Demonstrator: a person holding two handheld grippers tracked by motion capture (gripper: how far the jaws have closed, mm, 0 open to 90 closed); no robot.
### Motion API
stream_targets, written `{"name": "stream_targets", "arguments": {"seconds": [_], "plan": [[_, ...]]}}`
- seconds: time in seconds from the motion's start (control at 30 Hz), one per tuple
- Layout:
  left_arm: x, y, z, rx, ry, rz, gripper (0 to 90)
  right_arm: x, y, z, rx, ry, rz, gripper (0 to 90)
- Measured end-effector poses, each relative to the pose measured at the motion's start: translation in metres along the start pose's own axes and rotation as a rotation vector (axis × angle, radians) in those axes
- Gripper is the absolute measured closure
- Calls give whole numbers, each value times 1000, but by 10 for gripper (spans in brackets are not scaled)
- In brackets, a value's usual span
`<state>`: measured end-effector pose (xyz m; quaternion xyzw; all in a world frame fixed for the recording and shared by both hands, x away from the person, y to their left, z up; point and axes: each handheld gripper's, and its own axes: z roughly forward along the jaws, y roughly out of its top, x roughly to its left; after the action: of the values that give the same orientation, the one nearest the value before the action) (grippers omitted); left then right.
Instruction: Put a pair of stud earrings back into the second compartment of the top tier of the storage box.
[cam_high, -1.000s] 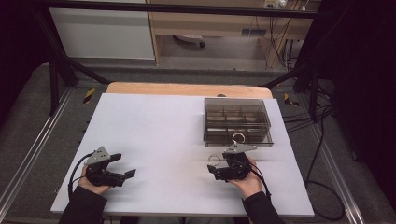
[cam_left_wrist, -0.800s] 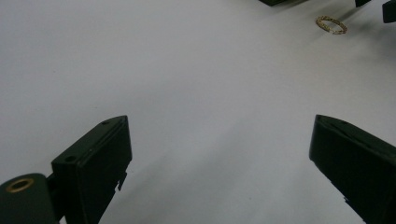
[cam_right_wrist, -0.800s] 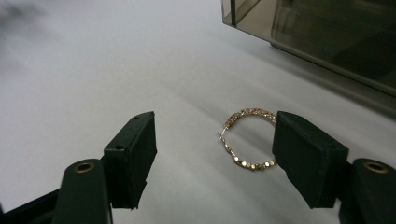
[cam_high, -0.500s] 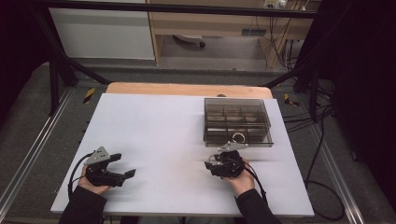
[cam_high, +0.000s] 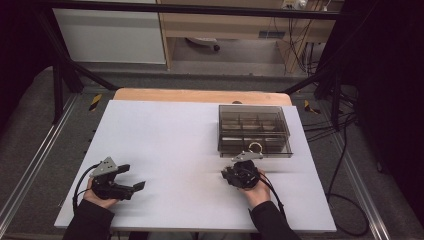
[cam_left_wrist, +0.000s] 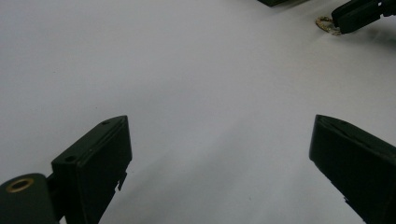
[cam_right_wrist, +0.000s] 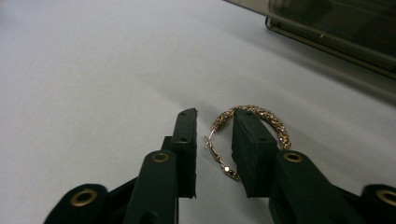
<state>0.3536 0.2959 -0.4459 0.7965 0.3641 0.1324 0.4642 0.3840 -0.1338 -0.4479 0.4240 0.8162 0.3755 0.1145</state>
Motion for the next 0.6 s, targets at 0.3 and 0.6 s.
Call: {"name": "stream_targets", "arguments": {"seconds": [0.3,0.6], "plan": [[0,0,0,2,0,-1,55,1,-1,3,12,0,-22,793],[0,0,0,0,-1,-1,55,0,0,1,13,-2,-33,822]]}}
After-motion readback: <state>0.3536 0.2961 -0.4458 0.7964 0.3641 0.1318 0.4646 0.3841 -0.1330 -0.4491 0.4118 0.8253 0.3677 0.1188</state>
